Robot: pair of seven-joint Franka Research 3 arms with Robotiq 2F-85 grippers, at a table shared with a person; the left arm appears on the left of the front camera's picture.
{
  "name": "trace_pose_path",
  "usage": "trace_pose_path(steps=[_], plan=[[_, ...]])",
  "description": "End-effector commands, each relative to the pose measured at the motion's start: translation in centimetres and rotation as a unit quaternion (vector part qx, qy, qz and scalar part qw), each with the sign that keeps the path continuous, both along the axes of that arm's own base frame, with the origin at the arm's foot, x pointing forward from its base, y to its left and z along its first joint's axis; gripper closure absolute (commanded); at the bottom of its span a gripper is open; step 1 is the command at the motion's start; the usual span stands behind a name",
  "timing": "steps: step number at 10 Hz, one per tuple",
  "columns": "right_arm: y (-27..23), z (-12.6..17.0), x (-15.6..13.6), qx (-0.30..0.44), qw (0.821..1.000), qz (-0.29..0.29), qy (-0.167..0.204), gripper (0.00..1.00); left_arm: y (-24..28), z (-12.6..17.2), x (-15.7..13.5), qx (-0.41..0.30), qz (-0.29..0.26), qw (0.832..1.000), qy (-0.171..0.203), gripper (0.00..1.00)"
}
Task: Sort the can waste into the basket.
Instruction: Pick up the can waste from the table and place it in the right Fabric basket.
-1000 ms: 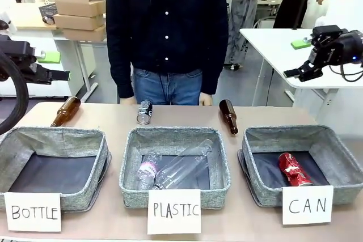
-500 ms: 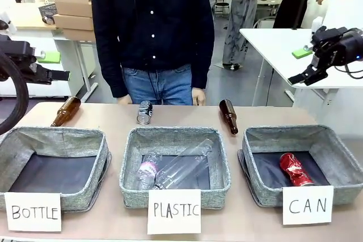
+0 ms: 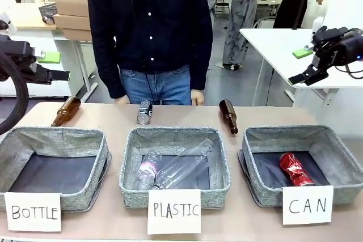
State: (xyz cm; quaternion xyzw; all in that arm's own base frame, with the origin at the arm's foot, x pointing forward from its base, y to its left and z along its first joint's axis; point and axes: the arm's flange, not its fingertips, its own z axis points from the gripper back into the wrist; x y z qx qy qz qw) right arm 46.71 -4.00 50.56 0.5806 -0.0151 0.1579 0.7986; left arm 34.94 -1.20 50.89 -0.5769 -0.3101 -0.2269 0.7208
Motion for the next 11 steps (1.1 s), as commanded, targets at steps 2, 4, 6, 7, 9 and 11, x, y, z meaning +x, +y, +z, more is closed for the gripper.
trace_pose_path(steps=[2,4,6,7,9,11], plan=[[-0.1,0.2,-0.1,-0.001,1.000,0.009,-0.011,0.00,-1.5,1.8,1.1,0.131,0.030,0.991,0.009,0.00],[-0.1,0.2,-0.1,-0.001,1.000,0.009,-0.011,0.00,-5.9,2.3,10.7,0.305,0.147,0.934,0.112,0.00],[-0.1,0.2,-0.1,-0.001,1.000,0.009,-0.011,0.00,-11.2,-0.2,19.0,0.418,0.139,0.883,0.163,0.00],[-0.1,0.2,-0.1,-0.001,1.000,0.009,-0.011,0.00,-13.1,-1.8,20.9,0.451,0.150,0.864,0.170,0.00],[-0.1,0.2,-0.1,-0.001,1.000,0.009,-0.011,0.00,-16.2,-5.3,23.2,0.476,0.134,0.846,0.199,0.00],[-0.1,0.2,-0.1,-0.001,1.000,0.009,-0.011,0.00,-19.0,-8.8,25.2,0.462,0.134,0.849,0.218,0.00]])
